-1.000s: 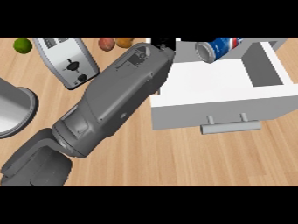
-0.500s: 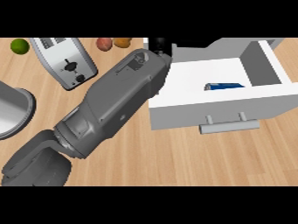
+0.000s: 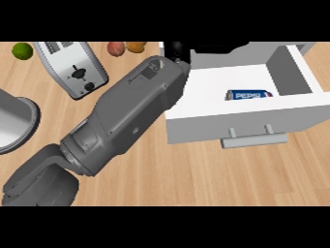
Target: Pick up the can, place it into the drawer and close the drawer
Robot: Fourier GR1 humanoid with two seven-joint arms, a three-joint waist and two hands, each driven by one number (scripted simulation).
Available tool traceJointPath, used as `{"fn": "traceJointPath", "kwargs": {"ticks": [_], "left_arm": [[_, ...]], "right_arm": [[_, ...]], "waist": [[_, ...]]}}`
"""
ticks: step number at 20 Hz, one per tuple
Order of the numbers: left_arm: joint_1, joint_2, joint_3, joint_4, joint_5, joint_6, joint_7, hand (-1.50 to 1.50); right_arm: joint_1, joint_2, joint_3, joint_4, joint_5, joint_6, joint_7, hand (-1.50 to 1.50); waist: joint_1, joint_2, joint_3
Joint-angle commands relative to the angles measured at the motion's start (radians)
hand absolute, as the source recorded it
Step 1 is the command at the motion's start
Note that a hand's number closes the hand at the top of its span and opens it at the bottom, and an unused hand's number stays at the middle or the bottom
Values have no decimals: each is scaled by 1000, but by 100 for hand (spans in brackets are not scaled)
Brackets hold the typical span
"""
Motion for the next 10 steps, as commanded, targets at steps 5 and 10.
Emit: {"fn": "traceJointPath", "kwargs": {"ticks": [5,10], "left_arm": [[-32,0,-7,-24,43,14,-47,-150],[-54,0,-4,-33,52,15,-85,-150]], "right_arm": [[-62,-9,71,-118,233,56,-114,-150],[-139,-8,165,-111,466,39,-160,-150]], "waist": [[19,-1,-1],[51,-2,-1]]}}
